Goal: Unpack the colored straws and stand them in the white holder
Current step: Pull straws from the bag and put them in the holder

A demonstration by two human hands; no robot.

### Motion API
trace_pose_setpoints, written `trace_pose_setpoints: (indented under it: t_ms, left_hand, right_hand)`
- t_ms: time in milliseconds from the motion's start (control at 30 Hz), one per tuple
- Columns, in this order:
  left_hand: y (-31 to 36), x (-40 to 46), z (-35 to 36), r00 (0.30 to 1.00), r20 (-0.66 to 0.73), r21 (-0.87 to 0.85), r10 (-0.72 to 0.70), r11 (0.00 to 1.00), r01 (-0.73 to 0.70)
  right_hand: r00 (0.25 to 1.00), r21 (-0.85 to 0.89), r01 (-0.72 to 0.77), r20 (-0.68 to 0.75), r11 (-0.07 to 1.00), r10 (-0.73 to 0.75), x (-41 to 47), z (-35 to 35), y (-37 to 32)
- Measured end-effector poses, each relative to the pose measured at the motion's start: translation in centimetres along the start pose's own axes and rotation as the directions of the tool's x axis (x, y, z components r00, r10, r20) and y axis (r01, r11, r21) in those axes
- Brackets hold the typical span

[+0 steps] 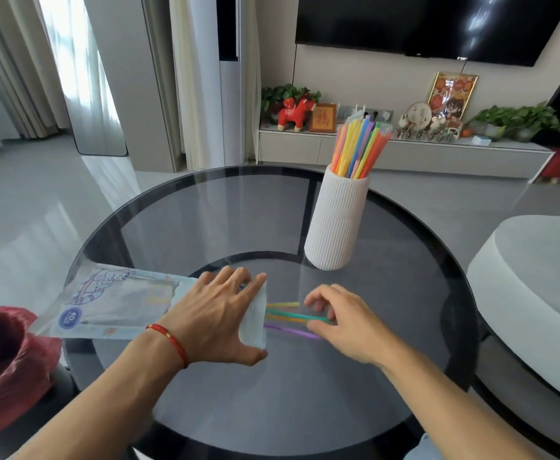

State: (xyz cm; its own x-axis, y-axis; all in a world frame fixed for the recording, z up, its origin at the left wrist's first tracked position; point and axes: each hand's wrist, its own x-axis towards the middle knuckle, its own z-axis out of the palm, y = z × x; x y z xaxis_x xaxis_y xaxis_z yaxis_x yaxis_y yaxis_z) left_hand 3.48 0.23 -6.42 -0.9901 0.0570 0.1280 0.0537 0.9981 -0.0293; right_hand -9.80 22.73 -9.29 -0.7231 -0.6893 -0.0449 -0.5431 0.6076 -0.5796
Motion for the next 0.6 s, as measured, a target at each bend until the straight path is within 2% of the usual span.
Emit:
trace_pose_setpoints:
  t_ms: [100, 233, 267, 300, 367, 433, 467, 600]
  left_hand:
    - [0.0, 0.3, -1.3, 0.999, -0.042, 0.056, -0.008, 0.998, 0.01]
    - [0.2, 1.3, -3.3, 0.999, -0.035, 0.156, -0.019, 0.987, 0.024]
    - [0.4, 1.6, -3.8, 0.999, -0.033, 0.182, -0.009, 0.983, 0.015]
    - [0.5, 1.8, -4.3, 1.0, -0.029, 0.217, 0.012, 0.976, -0.005]
    - [0.9, 2.3, -5.1, 0.996, -0.023, 0.318, 0.084, 0.945, -0.073]
    - [1.4, 2.5, -5.6, 0.983, 0.01, 0.445, 0.183, 0.879, -0.168]
    - [1.7, 2.6, -5.7, 0.972, 0.037, 0.497, 0.23, 0.84, -0.218]
    - [2.1, 2.8, -6.2, 0.948, 0.093, 0.6, 0.304, 0.743, -0.298]
  right_hand:
    - [0.994, 0.265, -0.098, -0.021, 0.959, 0.108, 1.0, 0.2, -1.0]
    - [0.988, 0.412, -0.128, -0.022, 0.902, 0.15, 1.1, 1.9, -3.0]
    - [0.983, 0.496, -0.149, -0.016, 0.855, 0.18, 1.3, 2.3, -3.6]
    - [0.976, 0.629, -0.179, 0.017, 0.757, 0.217, 1.5, 2.7, -4.1]
    - [0.958, 0.849, -0.253, 0.153, 0.464, 0.242, 1.6, 3.4, -5.1]
    - [0.94, 0.923, -0.315, 0.271, 0.221, 0.208, 1.5, 3.9, -5.8]
    - [0.937, 0.931, -0.327, 0.296, 0.161, 0.188, 1.4, 4.0, -5.8]
    - [0.933, 0.942, -0.33, 0.314, 0.067, 0.175, 1.4, 4.0, -5.3]
